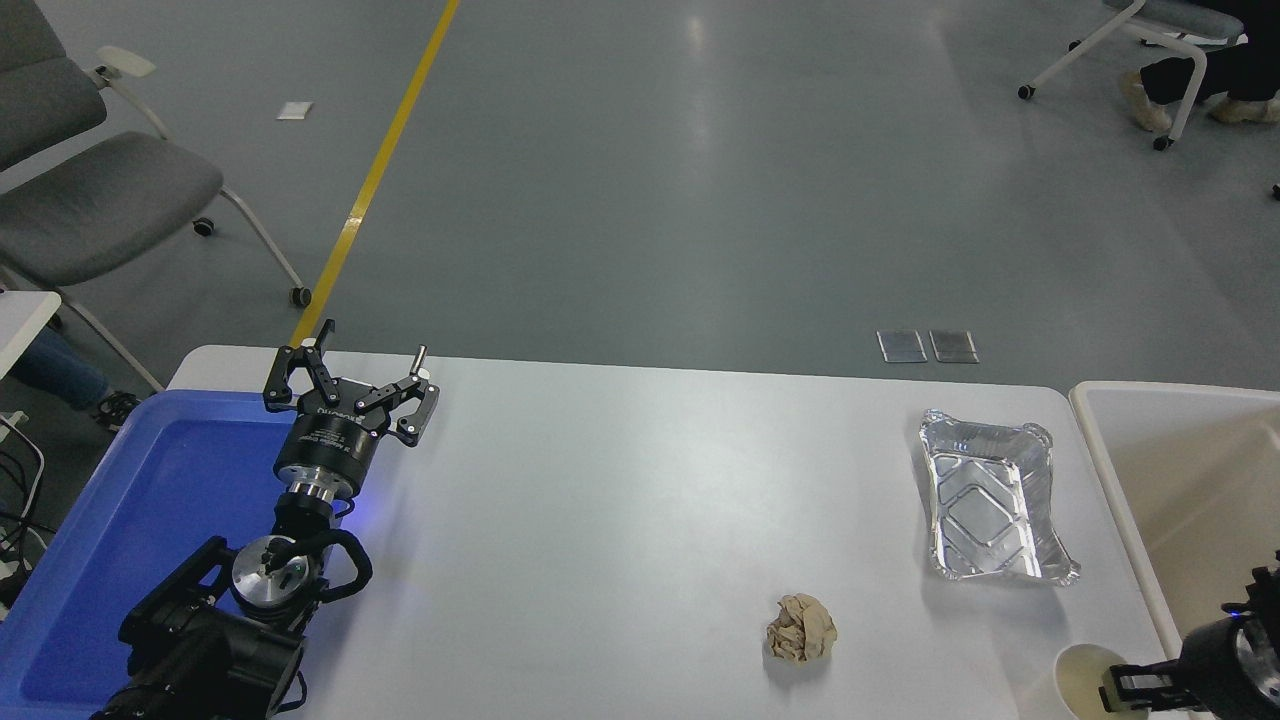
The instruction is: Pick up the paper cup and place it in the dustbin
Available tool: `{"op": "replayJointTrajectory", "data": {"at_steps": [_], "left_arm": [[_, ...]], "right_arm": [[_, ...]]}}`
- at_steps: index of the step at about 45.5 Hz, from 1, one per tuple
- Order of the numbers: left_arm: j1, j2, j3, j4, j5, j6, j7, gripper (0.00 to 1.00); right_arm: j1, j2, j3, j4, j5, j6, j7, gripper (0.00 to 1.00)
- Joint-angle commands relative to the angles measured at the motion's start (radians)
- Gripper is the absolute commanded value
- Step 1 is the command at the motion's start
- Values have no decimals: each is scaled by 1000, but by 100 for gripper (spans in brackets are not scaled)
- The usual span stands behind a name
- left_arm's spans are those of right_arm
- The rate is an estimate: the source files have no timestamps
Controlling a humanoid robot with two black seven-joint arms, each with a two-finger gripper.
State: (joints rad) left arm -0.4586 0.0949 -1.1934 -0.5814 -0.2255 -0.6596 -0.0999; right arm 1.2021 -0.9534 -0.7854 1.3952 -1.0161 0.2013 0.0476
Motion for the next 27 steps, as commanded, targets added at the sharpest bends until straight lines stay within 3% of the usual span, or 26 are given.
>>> {"op": "replayJointTrajectory", "data": {"at_steps": [1, 10, 17, 27], "left_arm": [[0, 0, 0, 0, 0, 0, 0, 99], [0, 0, 0, 0, 0, 0, 0, 99], [0, 0, 0, 0, 0, 0, 0, 99], [0, 0, 0, 0, 0, 0, 0, 99]], "right_arm": [[45, -61, -2, 48, -12, 9, 0, 0], [167, -186, -8, 159, -10, 62, 0, 0], [423, -350, -2, 231, -9, 291, 0, 0], [785, -393, -3, 191, -7, 584, -11, 0]]}}
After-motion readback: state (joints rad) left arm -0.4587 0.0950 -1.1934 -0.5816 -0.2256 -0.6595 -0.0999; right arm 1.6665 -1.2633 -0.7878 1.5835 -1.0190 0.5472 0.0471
